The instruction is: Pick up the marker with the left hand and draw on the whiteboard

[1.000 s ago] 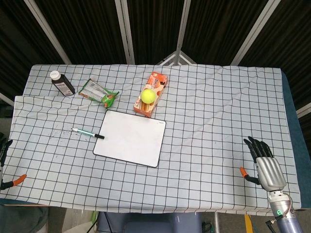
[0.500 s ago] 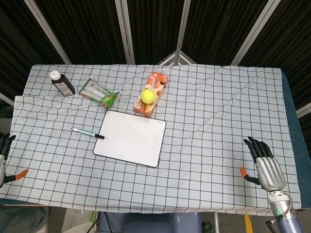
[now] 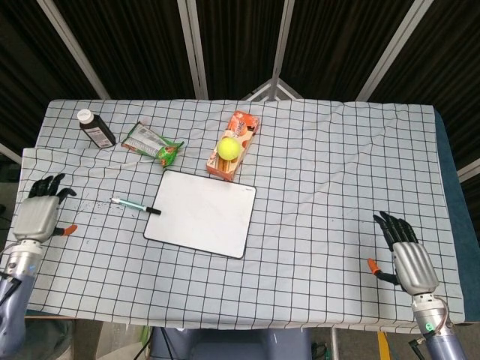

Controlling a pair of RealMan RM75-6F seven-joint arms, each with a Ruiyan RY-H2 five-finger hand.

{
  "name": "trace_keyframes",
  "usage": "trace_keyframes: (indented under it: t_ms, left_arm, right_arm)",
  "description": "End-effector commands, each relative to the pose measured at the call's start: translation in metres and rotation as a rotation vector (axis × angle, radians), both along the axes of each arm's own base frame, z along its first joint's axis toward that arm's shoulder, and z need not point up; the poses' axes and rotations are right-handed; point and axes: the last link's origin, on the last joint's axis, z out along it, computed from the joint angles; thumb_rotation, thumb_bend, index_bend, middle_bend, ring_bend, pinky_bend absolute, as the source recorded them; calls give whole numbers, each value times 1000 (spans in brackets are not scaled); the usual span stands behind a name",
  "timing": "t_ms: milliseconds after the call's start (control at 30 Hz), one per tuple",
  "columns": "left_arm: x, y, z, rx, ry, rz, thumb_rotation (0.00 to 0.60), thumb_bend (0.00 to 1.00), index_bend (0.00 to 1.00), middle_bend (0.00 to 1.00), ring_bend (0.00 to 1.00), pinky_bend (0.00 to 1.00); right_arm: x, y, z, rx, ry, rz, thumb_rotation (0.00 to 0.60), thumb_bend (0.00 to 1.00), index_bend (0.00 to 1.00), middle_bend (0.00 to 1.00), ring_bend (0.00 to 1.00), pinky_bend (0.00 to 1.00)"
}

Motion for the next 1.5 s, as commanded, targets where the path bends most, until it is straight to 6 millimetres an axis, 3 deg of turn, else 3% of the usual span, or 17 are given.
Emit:
trace_keyframes:
  t_ms: [33,367,700,1067,1333,1500]
  left_arm:
    - [9,23,-21,-38,33,-10,600,309,405,76,0,38]
    - [27,54,-73,-97,85,-18,600,335,448,90,0,38]
    - [45,69,-106,-133,83,-39,600,364,457,96,0,38]
    - [55,72,-125,-167,70,-47,600,402,481,98,0,38]
    - [58,70,-128,-160,34,-53,600,485,668,164,16,48]
    - [61,68,-122,-133,-14,-63,600,501,723,200,31,63]
  right_arm:
    - [0,0,0,2,-3,0,600,327,0,0,0,0]
    - [0,0,0,12,-19,-1,600,326,0,0,0,0]
    - [0,-1,1,16,-30,-4,600,327,0,0,0,0]
    - [0,-1,1,19,-38,-8,600,327,0,0,0,0]
    - [0,-1,1,18,-41,-11,600,327,0,0,0,0]
    - [0,-1,1,18,-39,-9,600,327,0,0,0,0]
